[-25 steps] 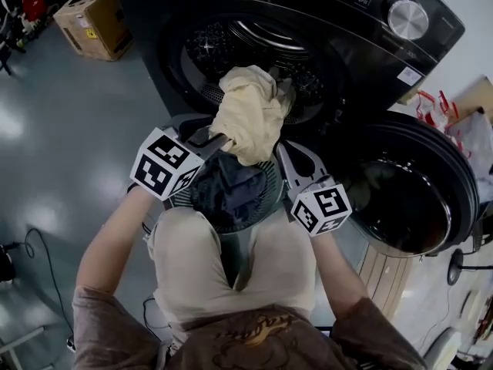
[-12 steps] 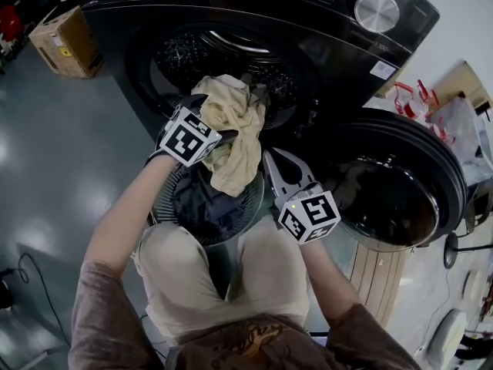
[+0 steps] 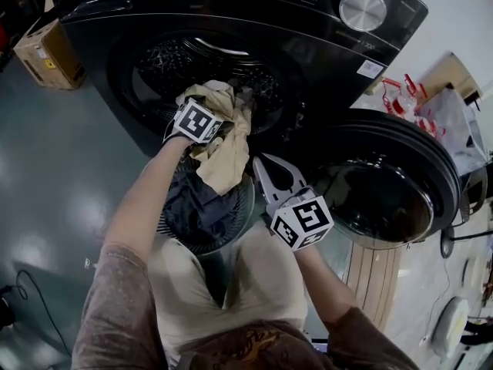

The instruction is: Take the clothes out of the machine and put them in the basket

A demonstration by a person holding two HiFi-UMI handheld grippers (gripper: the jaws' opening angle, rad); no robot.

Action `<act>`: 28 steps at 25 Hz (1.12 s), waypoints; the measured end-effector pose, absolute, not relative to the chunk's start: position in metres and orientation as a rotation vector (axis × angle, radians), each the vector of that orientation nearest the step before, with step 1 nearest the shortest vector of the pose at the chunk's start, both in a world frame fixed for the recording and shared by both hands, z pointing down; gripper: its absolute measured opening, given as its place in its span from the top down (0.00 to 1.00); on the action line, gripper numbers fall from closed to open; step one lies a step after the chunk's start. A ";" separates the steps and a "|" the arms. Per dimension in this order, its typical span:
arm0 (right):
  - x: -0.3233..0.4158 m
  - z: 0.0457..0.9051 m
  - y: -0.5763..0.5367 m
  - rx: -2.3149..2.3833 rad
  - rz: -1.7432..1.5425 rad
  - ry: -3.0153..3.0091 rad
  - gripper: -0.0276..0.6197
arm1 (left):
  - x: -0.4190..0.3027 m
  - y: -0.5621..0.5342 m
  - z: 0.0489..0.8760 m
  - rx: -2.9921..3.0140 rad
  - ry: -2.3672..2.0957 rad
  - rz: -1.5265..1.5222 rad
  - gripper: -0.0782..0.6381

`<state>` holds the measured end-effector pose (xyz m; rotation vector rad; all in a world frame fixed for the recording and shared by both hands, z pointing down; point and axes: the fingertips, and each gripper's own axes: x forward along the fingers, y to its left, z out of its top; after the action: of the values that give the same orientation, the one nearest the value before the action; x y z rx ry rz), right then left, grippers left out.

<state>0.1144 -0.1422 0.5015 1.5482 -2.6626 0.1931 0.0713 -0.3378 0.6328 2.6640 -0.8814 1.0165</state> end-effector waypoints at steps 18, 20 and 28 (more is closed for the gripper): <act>0.111 0.497 -0.143 1.535 0.170 -2.652 0.96 | 0.042 -0.270 0.591 2.715 -0.764 0.901 0.76; 0.108 0.495 -0.145 1.526 0.164 -2.662 0.96 | 0.031 -0.249 0.579 2.737 -0.743 0.895 0.76; 0.095 0.494 -0.148 1.490 0.168 -2.702 0.96 | -0.016 -0.176 0.549 2.726 -0.698 0.910 0.76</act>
<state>0.0952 -0.1478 0.4938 1.4904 -2.7018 0.1685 -0.0162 -0.1764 0.5487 2.7263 -0.6984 0.9104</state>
